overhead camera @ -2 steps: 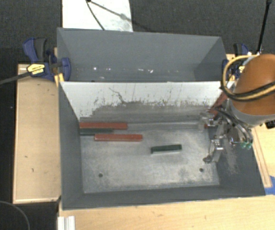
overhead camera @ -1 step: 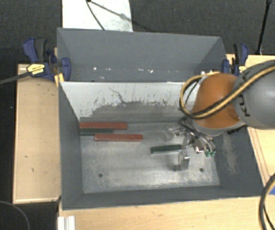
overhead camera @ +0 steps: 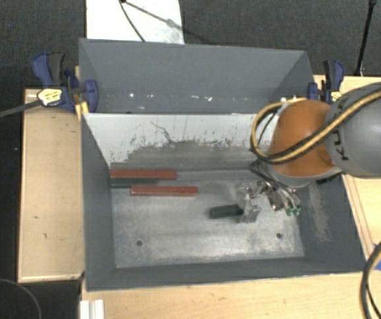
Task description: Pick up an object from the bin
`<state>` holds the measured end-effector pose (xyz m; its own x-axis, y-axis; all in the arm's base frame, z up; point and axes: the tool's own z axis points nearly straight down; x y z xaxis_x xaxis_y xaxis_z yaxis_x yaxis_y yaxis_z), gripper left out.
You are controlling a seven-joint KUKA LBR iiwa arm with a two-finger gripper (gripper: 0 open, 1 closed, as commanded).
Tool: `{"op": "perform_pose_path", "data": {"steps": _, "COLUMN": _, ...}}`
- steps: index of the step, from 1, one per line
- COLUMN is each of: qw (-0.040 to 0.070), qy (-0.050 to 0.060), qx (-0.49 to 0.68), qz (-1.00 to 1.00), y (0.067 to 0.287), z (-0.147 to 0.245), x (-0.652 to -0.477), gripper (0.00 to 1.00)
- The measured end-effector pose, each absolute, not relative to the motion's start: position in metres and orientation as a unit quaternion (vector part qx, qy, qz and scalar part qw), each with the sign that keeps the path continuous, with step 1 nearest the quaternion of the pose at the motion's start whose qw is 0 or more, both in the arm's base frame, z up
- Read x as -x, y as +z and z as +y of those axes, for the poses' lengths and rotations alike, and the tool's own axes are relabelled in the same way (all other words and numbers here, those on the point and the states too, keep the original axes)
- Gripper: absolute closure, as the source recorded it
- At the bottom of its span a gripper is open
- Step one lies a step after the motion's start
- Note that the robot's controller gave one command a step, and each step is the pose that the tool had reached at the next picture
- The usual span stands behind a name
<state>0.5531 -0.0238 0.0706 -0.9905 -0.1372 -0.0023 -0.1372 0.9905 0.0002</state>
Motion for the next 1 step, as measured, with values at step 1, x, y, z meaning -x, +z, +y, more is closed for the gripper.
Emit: {"op": "perform_pose_path", "data": {"steps": 1, "qw": 0.006, "qy": 0.000, "qx": 0.090, "qz": 0.996, "y": 0.2007, "z": -0.0158, "x": -0.5652, "gripper": 1.00}}
